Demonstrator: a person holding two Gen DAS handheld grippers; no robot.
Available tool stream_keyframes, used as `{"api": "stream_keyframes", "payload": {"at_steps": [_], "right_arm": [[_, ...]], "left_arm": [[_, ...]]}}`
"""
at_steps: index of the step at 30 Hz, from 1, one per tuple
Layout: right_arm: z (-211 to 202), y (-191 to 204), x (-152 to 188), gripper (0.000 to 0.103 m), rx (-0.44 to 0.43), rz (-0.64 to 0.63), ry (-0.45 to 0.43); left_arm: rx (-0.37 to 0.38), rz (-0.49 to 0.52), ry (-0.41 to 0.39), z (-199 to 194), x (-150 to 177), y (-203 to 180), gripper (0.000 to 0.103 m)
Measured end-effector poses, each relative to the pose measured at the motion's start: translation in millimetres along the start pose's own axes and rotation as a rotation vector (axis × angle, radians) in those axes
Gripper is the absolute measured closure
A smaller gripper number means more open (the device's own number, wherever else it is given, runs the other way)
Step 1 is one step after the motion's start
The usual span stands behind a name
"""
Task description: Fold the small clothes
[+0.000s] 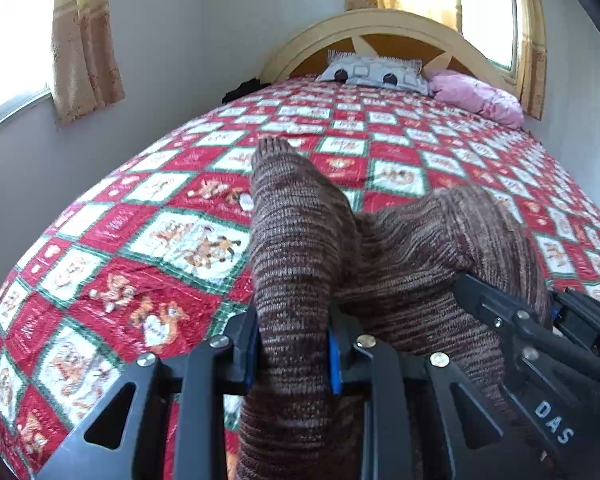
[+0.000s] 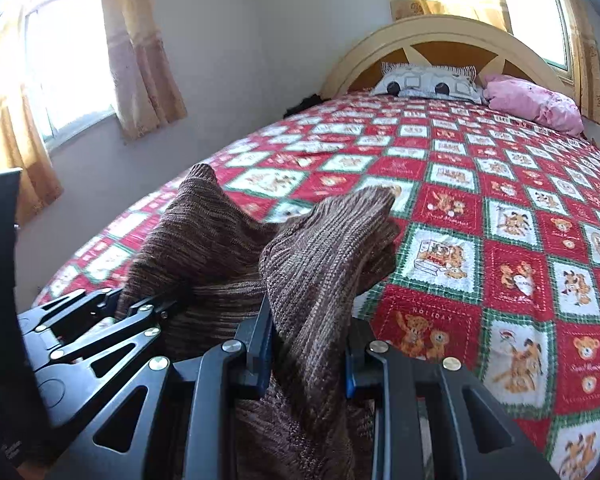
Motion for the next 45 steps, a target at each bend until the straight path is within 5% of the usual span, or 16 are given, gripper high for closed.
{"api": "stream_keyframes", "payload": {"at_steps": [9,12,14,17,19,24,26,31,36,45], "right_arm": [[37.6,-13.6,6.6,0.075,0.018,0.019,0.075],[40.4,-20.4,7.4,0.067,-0.011,0.059,0.092],[41.6,-34.3,9.2,0.047,-0.064,0.138,0.12],[33.0,-59.3,22.4,0.041,-0.156,0.275,0.134],[12.5,-69.6,36.0,0.041,-0.116,0.307,0.092],[-47.6,-55.0,68.0,0.042,0.07,0.187,-0.037],[-59.8,-35.5,72.2,0.063,0.092,0.105,-0.058],[-55.9,9.3,76.0,0.076,0.047,-0.03,-0.002],[-24.3,11.3,106.2,0.076,0.053,-0.016,0.129],[-35.9,16.2,123.1,0.075,0.08,-0.015,0.152]], "left_arm": [[-0.026,-0.031,0.077,28.5,8.4,5.5,0.065],[-0.018,-0.06,0.083,29.3,10.2,12.5,0.052],[0.016,-0.123,0.102,32.7,10.9,24.0,0.031],[0.18,-0.253,0.158,39.1,17.1,47.1,0.024],[0.256,-0.262,0.163,29.5,22.3,56.9,0.024],[0.262,-0.304,0.122,-14.1,58.5,79.6,0.019],[0.248,-0.298,0.106,-27.6,67.2,77.9,0.019],[0.104,-0.179,0.086,-37.9,76.4,60.2,0.019],[0.043,-0.149,0.13,-23.0,91.9,52.5,0.017],[-0.006,-0.09,0.127,-37.3,109.8,46.0,0.017]]}}
Point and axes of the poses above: each gripper's, at about its wrist camera, not at the fingertips, and z roughly the way its jaws point, y to its left, x to its underside, the point moved 6 cm from there along z, roughly the way its jaws point, and after that the axes turned 11 degrees about y, right-handed, at the moved point
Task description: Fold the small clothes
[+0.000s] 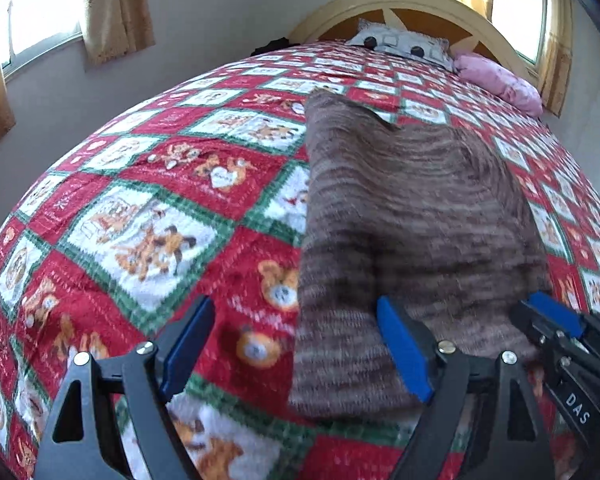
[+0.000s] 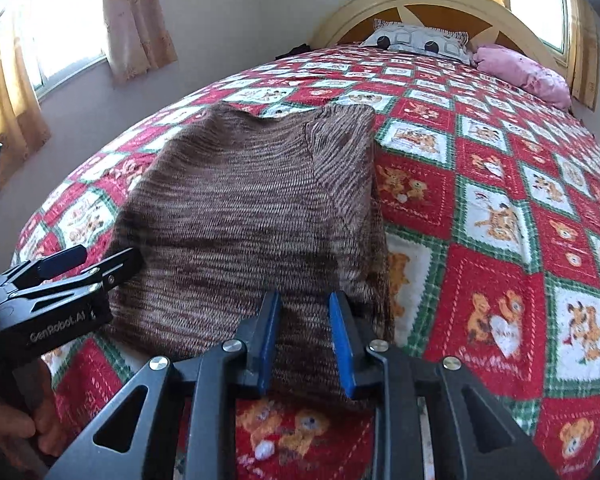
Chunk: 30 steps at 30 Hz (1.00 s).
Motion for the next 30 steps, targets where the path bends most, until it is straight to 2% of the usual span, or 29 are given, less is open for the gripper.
{"api": "stream_keyframes", "payload": {"at_steps": [3,8,12,16,24,26,30], "right_arm": [[-8.1,0.7,9.3,0.066,-0.005,0.028,0.006],[-31.8,0.1,27.5,0.052,-0.067,0.127,-0.005],[-61.0,-2.3,41.0,0.051,-0.051,0.171,-0.059],[-91.8,-8.6,45.7,0.039,-0.004,0.198,-0.117],[-151.2,-17.0,48.3,0.032,0.004,0.264,-0.236],[-162.4,-14.5,47.4,0.028,0.019,0.266,-0.26],[-181.7,-8.9,44.0,0.027,0.039,0.264,-0.298]], "left_arm": [[0.005,0.009,0.003,-8.3,11.8,-0.8,0.017],[-0.008,0.057,-0.022,-29.6,24.4,-8.1,0.018],[-0.026,0.12,-0.117,-65.0,26.1,-20.1,0.016],[0.0,0.137,-0.21,-100.0,22.8,-28.3,0.001],[0.022,0.138,-0.347,-154.5,20.4,-34.7,0.0],[0.024,0.136,-0.378,-166.3,20.0,-34.1,0.0],[0.005,0.148,-0.419,-183.9,20.7,-36.4,0.0]]}}
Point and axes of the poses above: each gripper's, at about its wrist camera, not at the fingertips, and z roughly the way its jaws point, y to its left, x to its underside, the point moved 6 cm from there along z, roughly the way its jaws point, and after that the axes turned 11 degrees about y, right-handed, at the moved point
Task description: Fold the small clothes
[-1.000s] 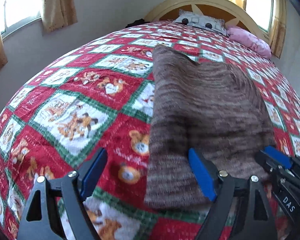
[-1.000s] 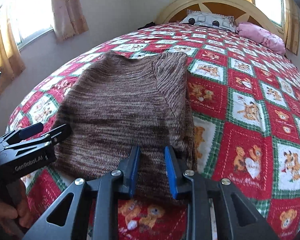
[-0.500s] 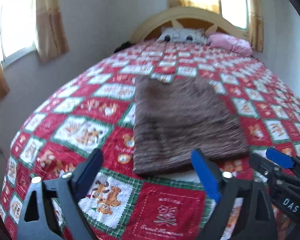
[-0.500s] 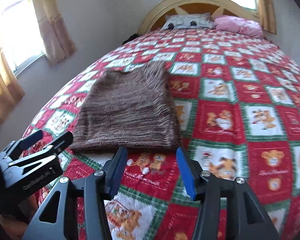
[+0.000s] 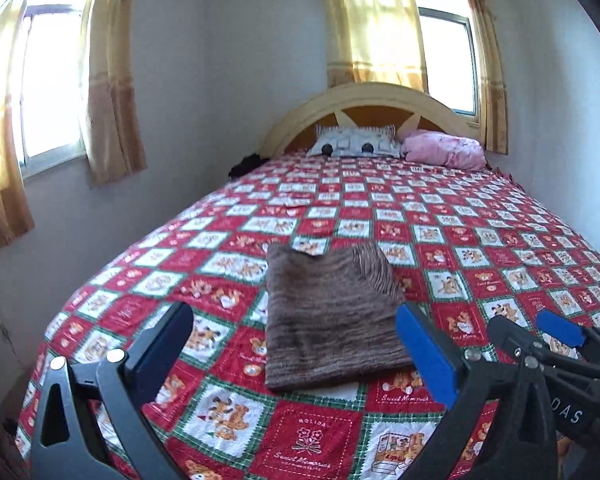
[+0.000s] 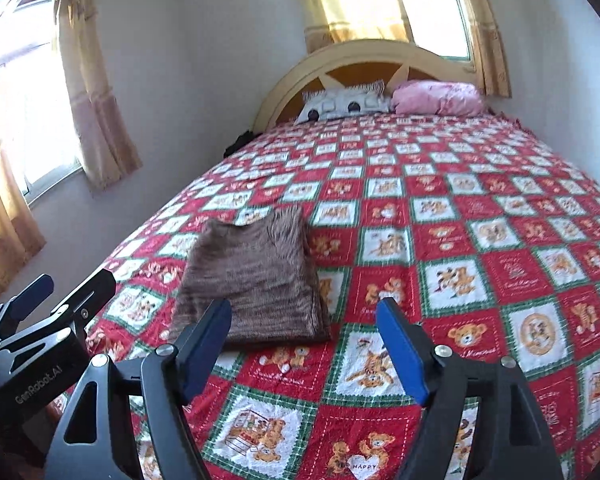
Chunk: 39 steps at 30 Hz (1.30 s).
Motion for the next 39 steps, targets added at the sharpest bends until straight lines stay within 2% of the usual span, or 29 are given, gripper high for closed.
{"api": "stream_keyframes", "payload": {"at_steps": [7,13,17,21,30,39], "right_arm": [[-29.9,11.5,-8.8,0.027,-0.004,-0.017,-0.08],[-76.2,27.0,-18.4,0.027,0.053,-0.083,-0.231],[-105.0,36.1,-20.9,0.013,0.076,-0.106,-0.329],[-122.1,40.1,-20.4,0.012,0.081,-0.118,-0.39],[-113.2,31.2,-16.0,0.012,0.076,-0.083,-0.362],[-99.5,29.4,-8.8,0.012,0.082,-0.083,-0.325]], "left_arm": [[-0.017,-0.005,-0.045,-20.7,-5.9,3.9,0.0],[-0.039,-0.035,-0.063,-32.9,-9.9,10.9,0.0],[-0.027,-0.054,-0.064,-39.6,-11.7,15.7,0.0],[-0.032,-0.057,-0.048,-43.3,-11.9,19.3,0.0],[-0.097,-0.029,-0.046,-41.9,-10.3,17.7,0.0],[-0.116,-0.028,-0.008,-32.1,-4.2,17.3,0.0]]}}
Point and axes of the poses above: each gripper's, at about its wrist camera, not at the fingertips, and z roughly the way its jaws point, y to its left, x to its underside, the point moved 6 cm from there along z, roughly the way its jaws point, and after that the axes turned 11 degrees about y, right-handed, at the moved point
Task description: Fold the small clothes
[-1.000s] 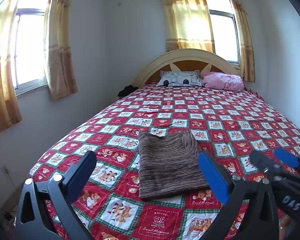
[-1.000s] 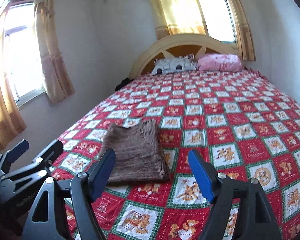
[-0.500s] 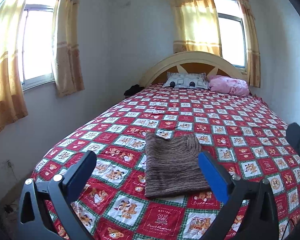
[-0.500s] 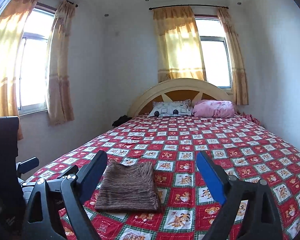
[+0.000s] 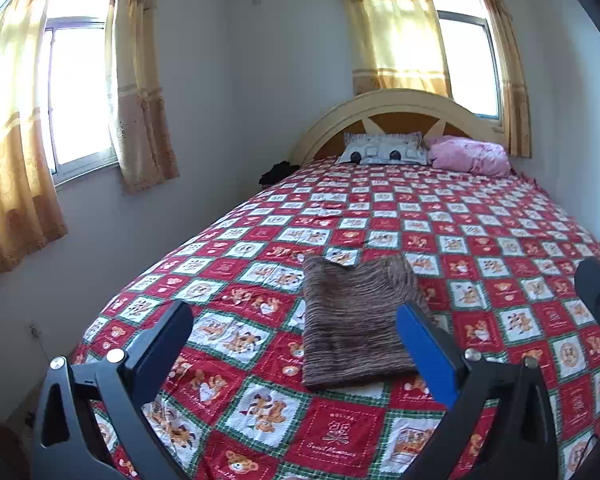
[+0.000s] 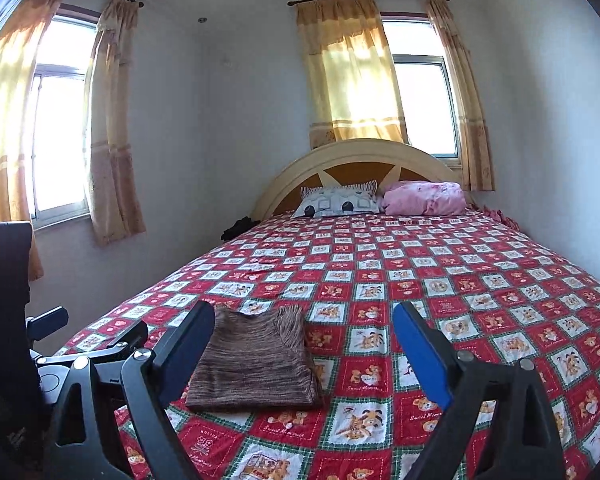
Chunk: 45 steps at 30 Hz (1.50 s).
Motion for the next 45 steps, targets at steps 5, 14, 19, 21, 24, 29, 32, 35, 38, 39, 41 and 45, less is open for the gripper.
{"api": "stream_keyframes", "payload": {"at_steps": [5,14,19,21,24,29,32,35,38,39,41,45], "right_arm": [[10.2,-4.1,6.9,0.012,-0.002,0.017,0.038],[8.8,-6.4,7.2,0.012,-0.004,0.029,0.034],[9.8,-6.0,7.9,0.012,-0.012,0.027,0.04],[9.7,-5.9,7.9,0.012,-0.012,0.028,0.039],[9.7,-6.6,8.0,0.012,-0.013,0.026,0.04],[10.8,-3.9,8.9,0.012,-0.013,0.027,0.045],[10.6,-1.9,9.0,0.012,-0.013,0.028,0.044],[10.8,-2.2,8.9,0.012,-0.01,0.028,0.045],[11.1,-2.3,9.0,0.012,-0.011,0.031,0.046],[11.4,-2.3,9.0,0.012,-0.011,0.033,0.047],[11.5,-2.2,9.8,0.012,-0.01,0.036,0.049],[13.0,-2.6,11.4,0.012,-0.009,0.042,0.053]], "left_arm": [[-0.004,0.011,0.007,3.9,3.1,-1.9,0.0],[0.0,0.01,0.006,4.4,3.0,-1.4,0.0],[0.007,0.018,0.003,3.7,2.6,-3.4,0.0],[0.01,0.019,0.003,3.2,2.7,-4.2,0.0],[0.017,0.017,0.01,3.6,2.9,-5.2,0.0],[0.021,0.014,0.014,3.9,3.4,-4.7,0.0],[0.022,0.013,0.015,4.1,3.6,-4.8,0.0],[0.024,0.015,0.016,4.6,3.9,-5.6,0.0],[0.023,0.018,0.019,5.2,5.2,-6.9,0.0],[0.023,0.02,0.021,5.7,5.8,-7.4,0.0],[0.025,0.022,0.024,6.5,6.6,-8.5,0.0],[0.025,0.024,0.028,7.5,7.5,-9.7,0.0]]}}
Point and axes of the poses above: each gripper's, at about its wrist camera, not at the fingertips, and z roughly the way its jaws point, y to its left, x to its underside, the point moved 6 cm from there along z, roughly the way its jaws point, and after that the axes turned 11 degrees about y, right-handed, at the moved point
